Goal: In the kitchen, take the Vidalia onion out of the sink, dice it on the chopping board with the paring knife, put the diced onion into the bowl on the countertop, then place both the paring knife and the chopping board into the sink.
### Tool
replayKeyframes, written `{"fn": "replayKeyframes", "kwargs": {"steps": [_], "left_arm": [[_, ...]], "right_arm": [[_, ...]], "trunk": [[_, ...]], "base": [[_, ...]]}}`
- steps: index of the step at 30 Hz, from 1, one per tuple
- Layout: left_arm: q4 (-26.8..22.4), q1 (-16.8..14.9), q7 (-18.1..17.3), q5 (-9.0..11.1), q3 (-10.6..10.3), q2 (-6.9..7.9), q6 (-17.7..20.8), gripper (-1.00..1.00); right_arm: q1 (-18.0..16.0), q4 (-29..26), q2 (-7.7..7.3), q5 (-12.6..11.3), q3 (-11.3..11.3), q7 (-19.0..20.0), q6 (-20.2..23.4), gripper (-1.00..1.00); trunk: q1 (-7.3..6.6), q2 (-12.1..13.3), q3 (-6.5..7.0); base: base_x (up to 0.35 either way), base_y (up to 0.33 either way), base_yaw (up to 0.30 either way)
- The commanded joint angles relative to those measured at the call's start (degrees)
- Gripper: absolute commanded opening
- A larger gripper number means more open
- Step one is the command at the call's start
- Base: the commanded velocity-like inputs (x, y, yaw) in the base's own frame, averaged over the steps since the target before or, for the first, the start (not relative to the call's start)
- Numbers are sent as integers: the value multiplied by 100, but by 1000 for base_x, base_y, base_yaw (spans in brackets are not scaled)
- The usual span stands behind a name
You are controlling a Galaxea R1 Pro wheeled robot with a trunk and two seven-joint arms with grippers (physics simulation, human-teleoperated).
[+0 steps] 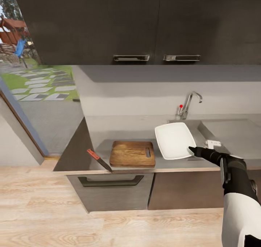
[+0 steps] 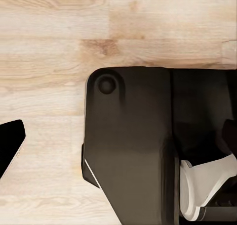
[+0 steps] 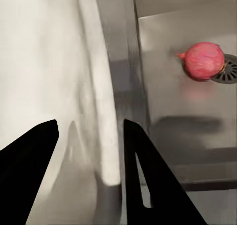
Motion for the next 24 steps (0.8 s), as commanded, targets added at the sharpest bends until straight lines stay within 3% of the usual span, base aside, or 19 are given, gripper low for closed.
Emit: {"fn": "replayKeyframes", "kwargs": {"steps": [1, 13, 24], "left_arm": [[-7, 1, -1, 7, -3, 0, -7, 100], [-7, 1, 0, 7, -2, 0, -5, 100], [-7, 1, 2, 7, -1, 0, -3, 100]], "right_arm": [[-8, -9, 4, 49, -16, 54, 18, -100], [-8, -9, 4, 49, -16, 54, 18, -100], [-8, -9, 4, 49, -16, 54, 18, -100]], "trunk": [[4, -11, -1], [4, -11, 102], [4, -11, 109]], "base": [[0, 301, 0], [0, 301, 0], [0, 301, 0]]}}
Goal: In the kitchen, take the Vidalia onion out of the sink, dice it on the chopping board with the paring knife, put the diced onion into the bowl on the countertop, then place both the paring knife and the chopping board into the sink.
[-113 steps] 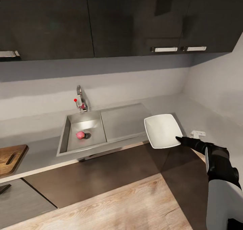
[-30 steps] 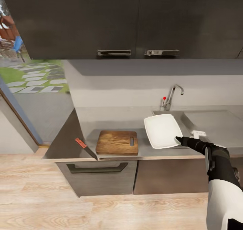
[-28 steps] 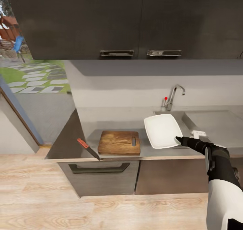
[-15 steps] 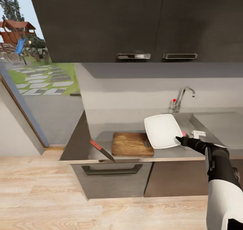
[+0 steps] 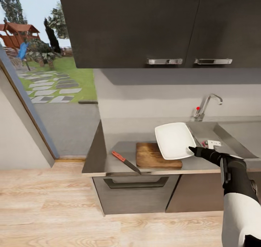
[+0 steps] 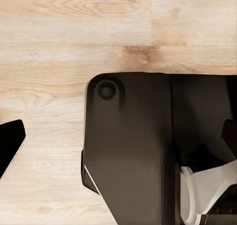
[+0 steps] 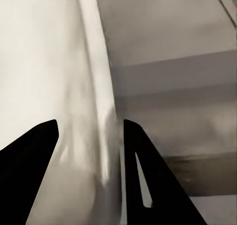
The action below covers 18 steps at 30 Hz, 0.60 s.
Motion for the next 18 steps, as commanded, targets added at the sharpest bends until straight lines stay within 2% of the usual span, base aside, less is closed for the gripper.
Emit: {"fn": "replayKeyframes", "kwargs": {"steps": [1, 18], "left_arm": [[-7, 1, -1, 6, -3, 0, -5, 100], [-7, 1, 0, 6, -2, 0, -4, 100]], "right_arm": [[-8, -9, 4, 47, -16, 54, 18, -100], [-8, -9, 4, 47, -16, 54, 18, -100]], "trunk": [[4, -12, -11], [4, -12, -11]], "base": [[0, 301, 0], [4, 301, 0]]}}
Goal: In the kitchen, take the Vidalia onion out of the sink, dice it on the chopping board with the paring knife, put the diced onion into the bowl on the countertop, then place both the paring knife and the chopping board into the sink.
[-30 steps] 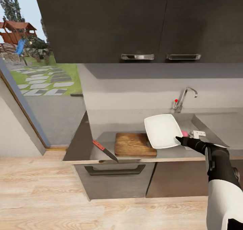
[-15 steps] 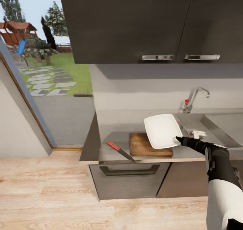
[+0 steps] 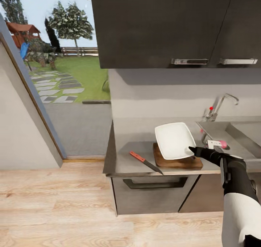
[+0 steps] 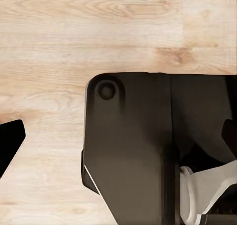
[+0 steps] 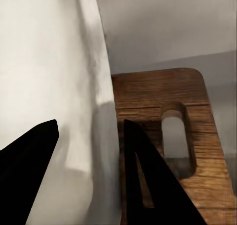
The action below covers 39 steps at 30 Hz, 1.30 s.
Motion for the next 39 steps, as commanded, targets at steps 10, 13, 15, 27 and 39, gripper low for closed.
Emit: {"fn": "replayKeyframes", "kwargs": {"steps": [10, 13, 15, 27, 39], "left_arm": [[-7, 1, -1, 7, -3, 0, -6, 100], [-7, 0, 1, 7, -2, 0, -6, 100], [-7, 0, 3, 7, -2, 0, -6, 100], [-7, 1, 3, 7, -5, 0, -6, 100], [-7, 0, 5, 7, -3, 0, -6, 100]], "right_arm": [[-8, -9, 4, 47, -16, 54, 18, -100], [-8, -9, 4, 47, -16, 54, 18, -100], [-8, -9, 4, 47, -16, 54, 18, -100], [-8, -9, 7, 47, -16, 54, 18, -100], [-8, -4, 12, 59, -14, 6, 54, -100]], "trunk": [[4, -12, -11], [4, -12, -11], [4, -12, -11], [4, -12, -11], [4, -12, -11]], "base": [[89, 301, 0], [129, 301, 0], [136, 301, 0], [140, 301, 0], [151, 288, 0]]}}
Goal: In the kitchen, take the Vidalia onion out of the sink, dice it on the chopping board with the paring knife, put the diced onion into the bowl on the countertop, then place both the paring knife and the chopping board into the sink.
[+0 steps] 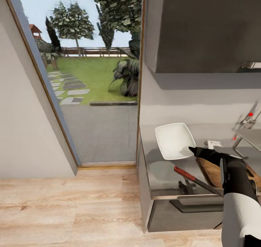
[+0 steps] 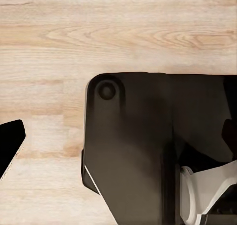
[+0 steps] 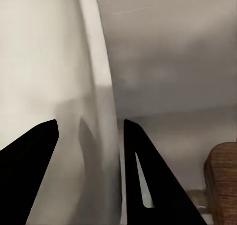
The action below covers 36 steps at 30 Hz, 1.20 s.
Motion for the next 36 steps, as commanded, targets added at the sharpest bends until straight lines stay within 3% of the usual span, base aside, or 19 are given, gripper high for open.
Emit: {"fn": "replayKeyframes", "kwargs": {"steps": [1, 13, 24, 30, 36], "left_arm": [[-8, 1, 0, 7, -3, 0, -6, 100], [-8, 1, -2, 7, -2, 0, -6, 100], [-8, 1, 0, 7, -1, 0, -6, 100], [-8, 4, -1, 7, -2, 0, -6, 100], [-8, 2, -3, 7, -4, 0, -6, 100]], "right_arm": [[-8, -7, 3, 46, -12, 35, 21, -100], [-8, 0, 70, 23, -4, -867, 50, -100], [-8, 2, 443, 46, 1, -1098, 53, -100], [-8, 1, 547, 46, 6, -1205, 53, -100], [-8, -2, 555, 44, -5, -1184, 53, -100]], "trunk": [[5, -11, -10], [5, -11, -10], [5, -11, -10], [5, -11, -10], [5, -11, -10]], "base": [[116, 122, 0], [18, 19, 0], [0, 0, 0], [10, 3, 0], [94, 28, 0]]}}
